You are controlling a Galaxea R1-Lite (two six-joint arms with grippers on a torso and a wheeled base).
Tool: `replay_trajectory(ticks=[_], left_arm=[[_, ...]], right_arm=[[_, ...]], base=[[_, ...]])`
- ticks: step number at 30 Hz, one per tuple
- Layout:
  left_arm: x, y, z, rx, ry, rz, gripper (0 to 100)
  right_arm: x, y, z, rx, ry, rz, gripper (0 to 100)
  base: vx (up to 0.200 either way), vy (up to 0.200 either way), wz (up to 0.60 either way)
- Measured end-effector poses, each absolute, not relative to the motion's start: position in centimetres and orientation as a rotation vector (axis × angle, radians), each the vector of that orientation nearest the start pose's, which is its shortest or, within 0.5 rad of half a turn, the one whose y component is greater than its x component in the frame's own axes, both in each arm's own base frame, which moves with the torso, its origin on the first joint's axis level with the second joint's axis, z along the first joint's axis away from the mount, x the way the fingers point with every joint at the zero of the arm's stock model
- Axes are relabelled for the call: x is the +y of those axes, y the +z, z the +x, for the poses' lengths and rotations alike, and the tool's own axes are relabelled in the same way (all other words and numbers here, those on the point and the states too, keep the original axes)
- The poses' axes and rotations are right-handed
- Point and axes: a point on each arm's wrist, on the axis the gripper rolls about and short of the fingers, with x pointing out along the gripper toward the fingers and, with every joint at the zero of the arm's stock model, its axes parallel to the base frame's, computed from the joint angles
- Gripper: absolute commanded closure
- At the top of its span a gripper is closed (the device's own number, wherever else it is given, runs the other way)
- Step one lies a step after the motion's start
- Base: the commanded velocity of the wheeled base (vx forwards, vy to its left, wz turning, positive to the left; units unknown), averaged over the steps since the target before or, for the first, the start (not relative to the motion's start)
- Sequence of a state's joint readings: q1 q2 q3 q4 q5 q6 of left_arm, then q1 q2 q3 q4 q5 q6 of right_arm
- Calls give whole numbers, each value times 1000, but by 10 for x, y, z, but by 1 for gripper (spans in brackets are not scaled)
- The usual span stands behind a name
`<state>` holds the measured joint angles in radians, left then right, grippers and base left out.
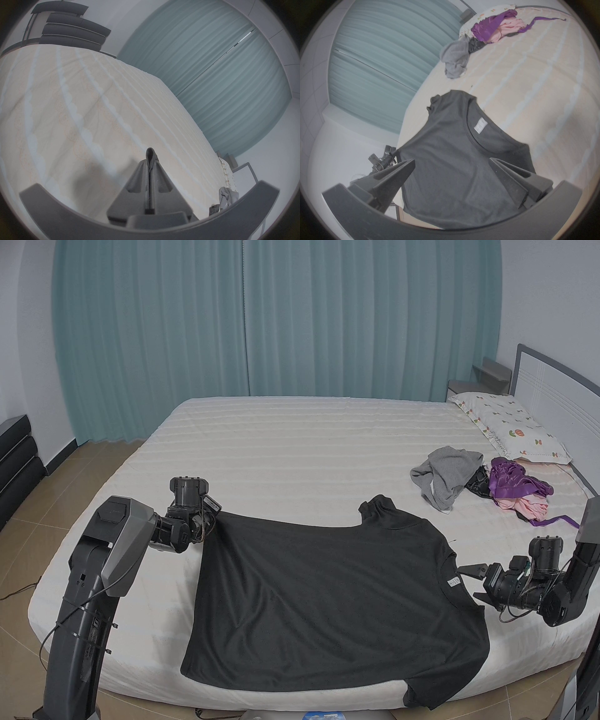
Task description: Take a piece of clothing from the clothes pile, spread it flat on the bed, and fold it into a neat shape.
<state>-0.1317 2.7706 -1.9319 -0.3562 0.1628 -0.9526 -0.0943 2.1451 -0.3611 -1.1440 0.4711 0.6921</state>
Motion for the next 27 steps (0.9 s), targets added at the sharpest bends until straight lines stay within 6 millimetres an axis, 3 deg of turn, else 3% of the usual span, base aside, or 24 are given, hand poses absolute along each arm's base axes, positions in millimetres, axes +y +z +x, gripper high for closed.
replay_trajectory(ticks=[5,12,27], left_arm=[[-66,-18,539,419,256,-871,100],[-70,-18,537,430,274,-891,100],[-70,2,532,428,293,-893,100]], right_arm=[[-13,6,294,603,106,836,0],[-9,-2,331,531,52,806,0],[-7,7,453,528,82,651,0]], base=[[0,0,0],[0,0,0],[0,0,0]])
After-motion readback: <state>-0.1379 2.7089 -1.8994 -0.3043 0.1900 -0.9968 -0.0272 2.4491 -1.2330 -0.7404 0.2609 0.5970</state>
